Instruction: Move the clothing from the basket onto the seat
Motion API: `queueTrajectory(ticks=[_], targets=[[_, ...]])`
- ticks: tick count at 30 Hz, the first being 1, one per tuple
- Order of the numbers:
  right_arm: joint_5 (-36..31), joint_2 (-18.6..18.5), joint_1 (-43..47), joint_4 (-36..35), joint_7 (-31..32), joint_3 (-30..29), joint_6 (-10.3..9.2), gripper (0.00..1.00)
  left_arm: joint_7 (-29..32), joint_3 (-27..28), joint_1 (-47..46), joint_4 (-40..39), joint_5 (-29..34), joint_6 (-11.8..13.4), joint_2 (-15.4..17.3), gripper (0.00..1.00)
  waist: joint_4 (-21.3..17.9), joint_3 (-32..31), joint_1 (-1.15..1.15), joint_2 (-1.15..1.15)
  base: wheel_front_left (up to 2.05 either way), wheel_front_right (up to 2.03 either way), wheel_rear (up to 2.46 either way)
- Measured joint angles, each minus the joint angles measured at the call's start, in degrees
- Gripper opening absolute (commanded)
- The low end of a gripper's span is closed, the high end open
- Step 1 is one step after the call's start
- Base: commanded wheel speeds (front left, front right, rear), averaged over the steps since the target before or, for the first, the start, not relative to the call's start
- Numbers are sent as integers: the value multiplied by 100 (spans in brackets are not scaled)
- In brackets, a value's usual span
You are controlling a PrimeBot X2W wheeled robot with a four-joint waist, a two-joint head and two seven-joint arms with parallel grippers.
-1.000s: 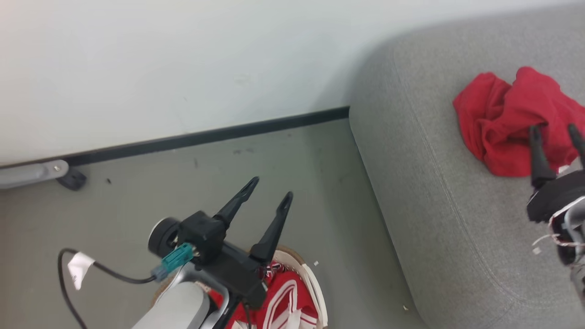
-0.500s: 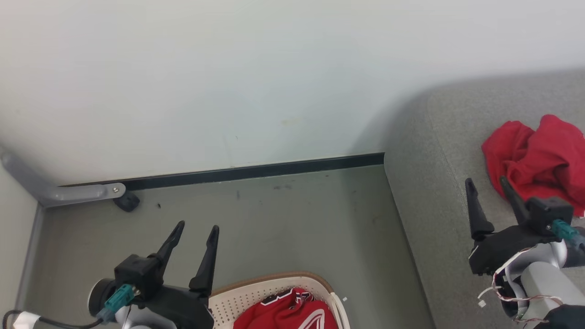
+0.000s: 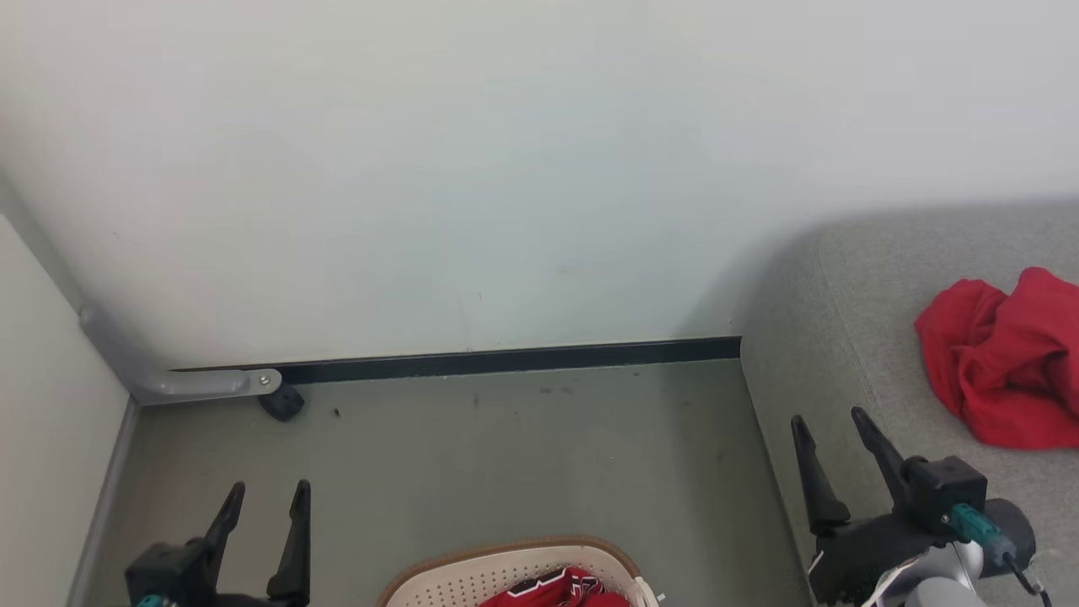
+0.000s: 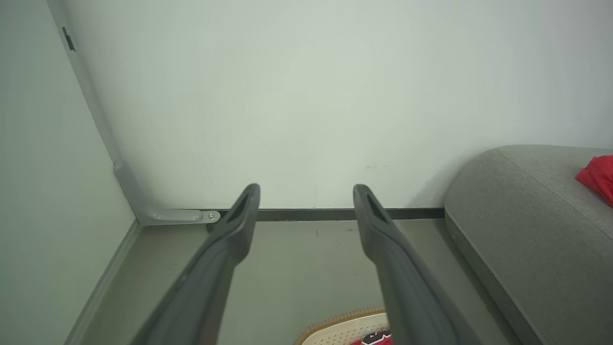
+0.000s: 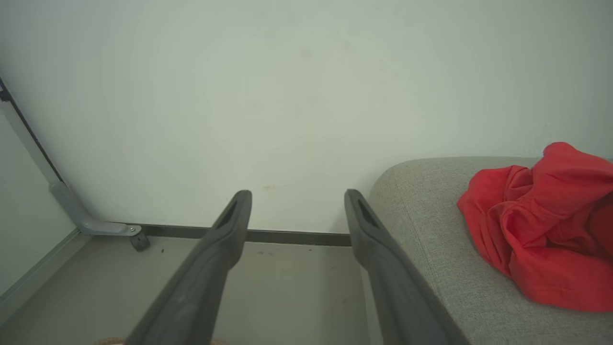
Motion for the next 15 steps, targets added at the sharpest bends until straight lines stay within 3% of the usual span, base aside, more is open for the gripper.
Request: queueTrajectory(ticks=[10, 15], targets=[[-210, 57, 784, -849, 0, 57, -200, 100, 0, 452, 713, -300, 133, 46, -9, 100, 16, -130, 0, 0, 0, 0, 0], [-301, 69, 1112, -1169, -1, 55, -277, 100, 0, 680, 953, -501, 269, 49, -174, 100, -17, -159, 1, 0, 0, 0, 0]])
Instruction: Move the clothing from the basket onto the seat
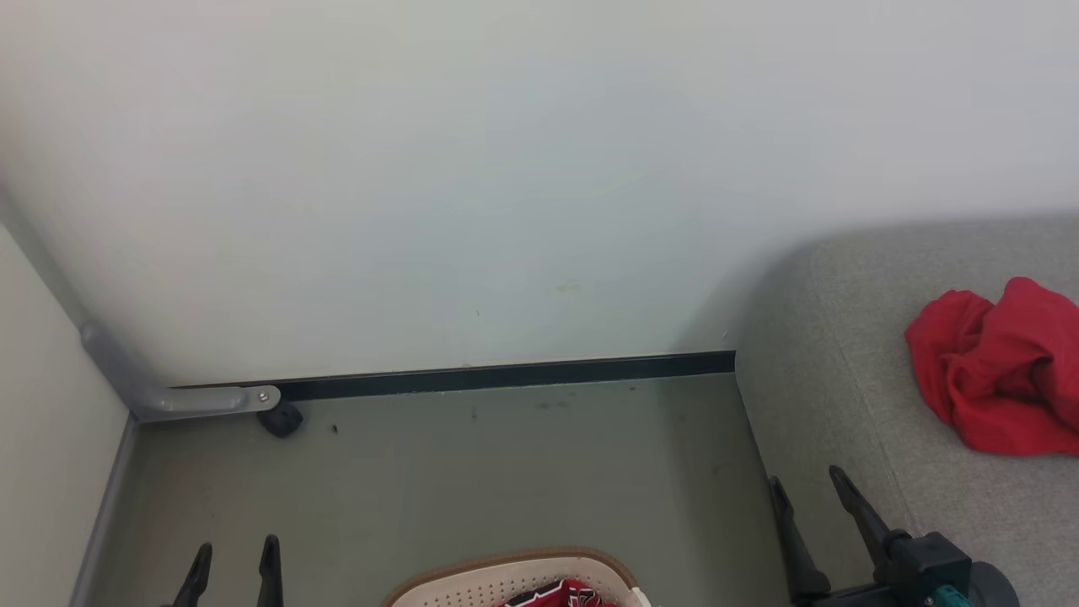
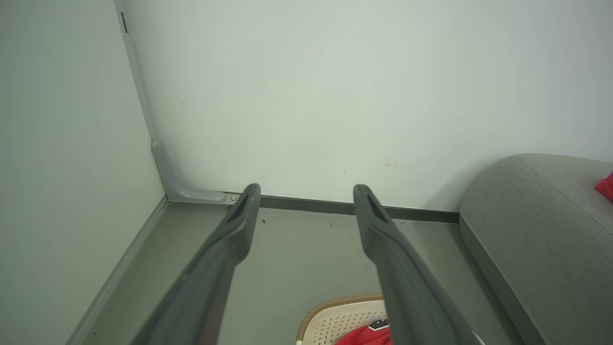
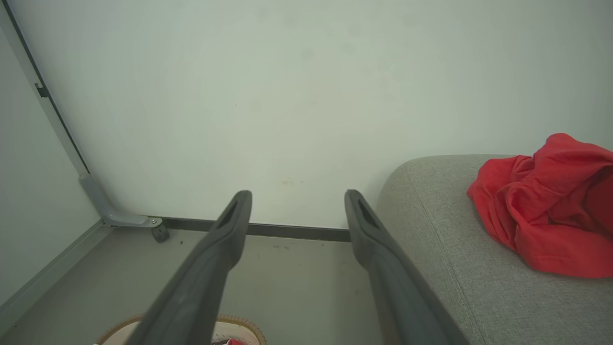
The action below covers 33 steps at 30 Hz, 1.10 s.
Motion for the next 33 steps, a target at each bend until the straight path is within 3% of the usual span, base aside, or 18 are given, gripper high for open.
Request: queueTrajectory(ticks=[9, 33], targets=[[-54, 205, 401, -453, 0, -11, -107, 100, 0, 512, 249, -303, 334, 1, -241, 100, -129, -23, 0, 0, 0, 0, 0], [-207, 223, 572, -825, 0, -209, -200, 100, -1, 648, 315, -664, 933, 1, -502, 100, -202, 112, 0, 1, 0, 0, 0]])
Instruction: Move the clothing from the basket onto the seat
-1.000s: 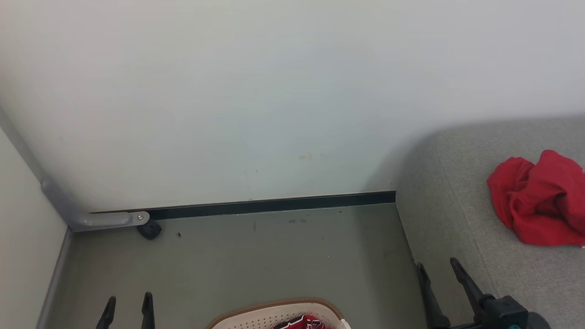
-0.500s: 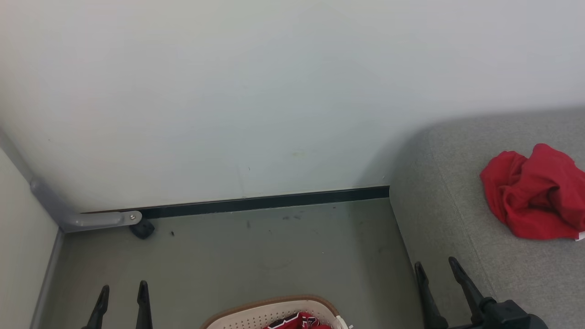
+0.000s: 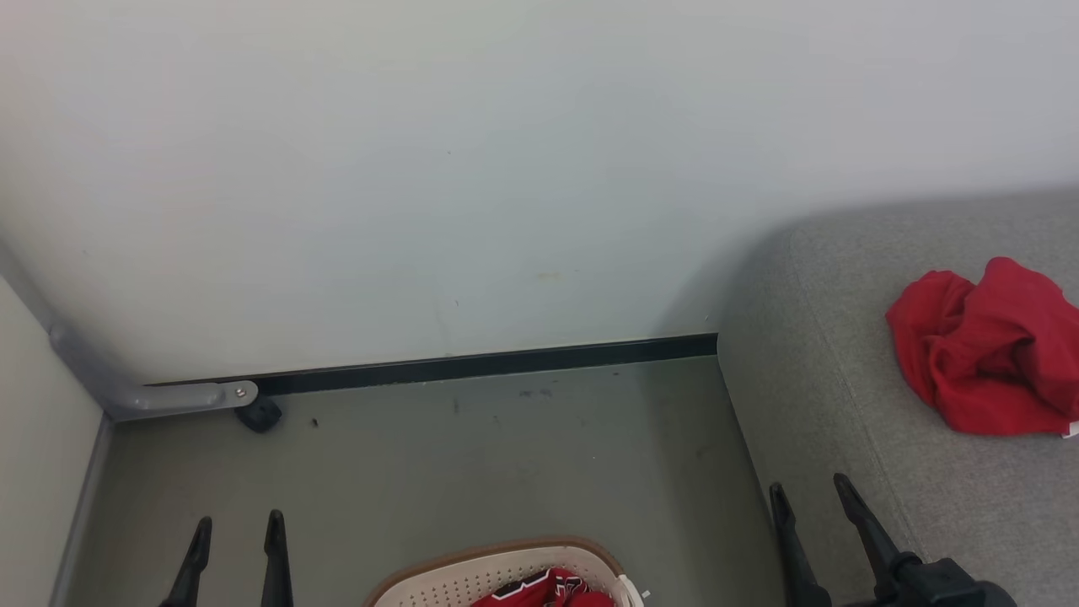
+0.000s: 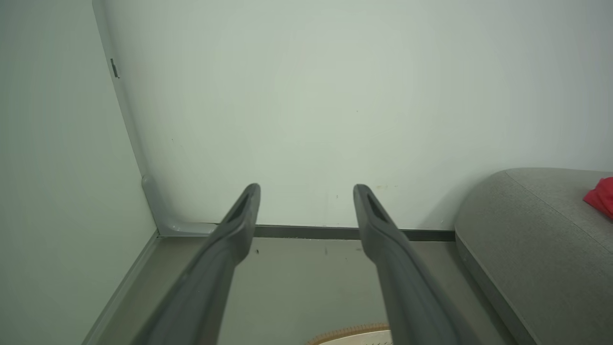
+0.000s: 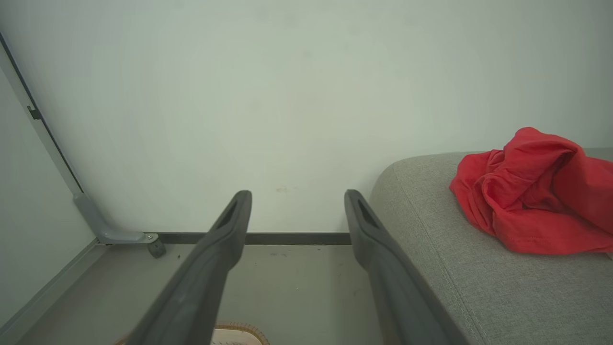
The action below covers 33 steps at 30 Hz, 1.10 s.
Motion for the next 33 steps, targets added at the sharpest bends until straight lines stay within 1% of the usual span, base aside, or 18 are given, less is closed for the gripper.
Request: queueTrajectory(ticks=[8, 12, 20, 24, 25, 33], targets=[[-49, -8, -30, -272, 0, -47, -1, 100, 70, -91, -73, -101, 71, 0, 44, 100, -18, 277, 0, 0, 0, 0, 0], [-110, -40, -205, -431, 0, -102, -1, 100, 181, -230, -400, -100, 155, -23, 114, 100, -30, 492, 0, 0, 0, 0, 0], [-213, -277, -1073, -679, 0, -282, 52, 100, 500, -666, -1285, 101, 391, -320, 129, 100, -92, 1060, 1, 0, 0, 0, 0], [-204, -280, -1432, -768, -1, -375, 68, 100, 657, -898, -1694, 307, 510, -423, 101, 100, -146, 1377, 1, 1, 0, 0, 0], [-201, -281, -1505, -788, -1, -394, 100, 100, 695, -967, -1785, 371, 537, -474, 88, 100, -162, 1456, 1, 0, 0, 0, 0], [-197, -292, -2004, -846, -1, -495, 103, 100, 998, -1385, -2408, 858, 833, -723, -5, 100, -320, 2114, 1, 1, 0, 0, 0]])
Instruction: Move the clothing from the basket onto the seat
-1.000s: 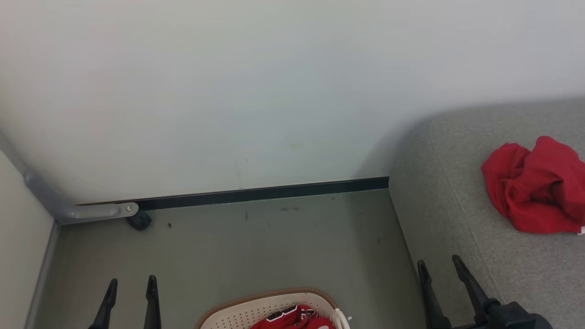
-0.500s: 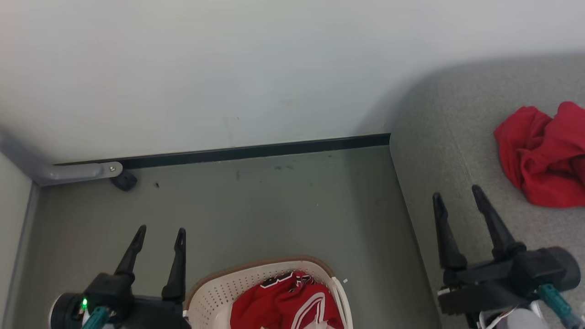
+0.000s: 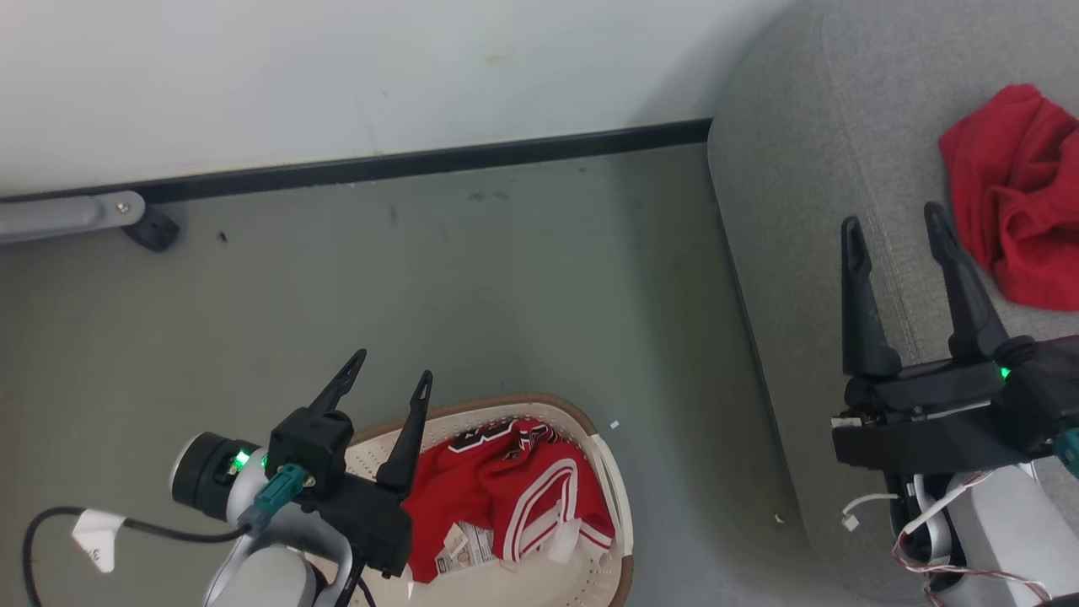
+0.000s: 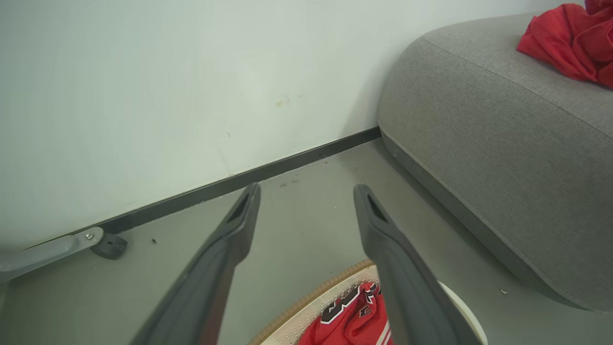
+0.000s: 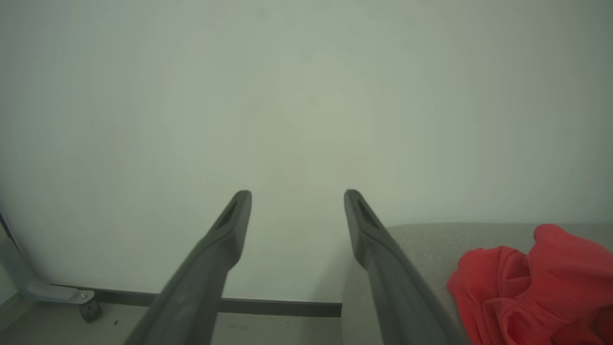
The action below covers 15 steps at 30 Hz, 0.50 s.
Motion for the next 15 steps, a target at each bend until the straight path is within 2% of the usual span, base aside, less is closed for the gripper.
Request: queueTrajectory(ticks=[15], targets=[[2, 33, -1036, -186, -1, -158, 1, 100, 359, -536, -917, 1001, 355, -330, -227, 100, -322, 1273, 0, 0, 0, 0, 0]])
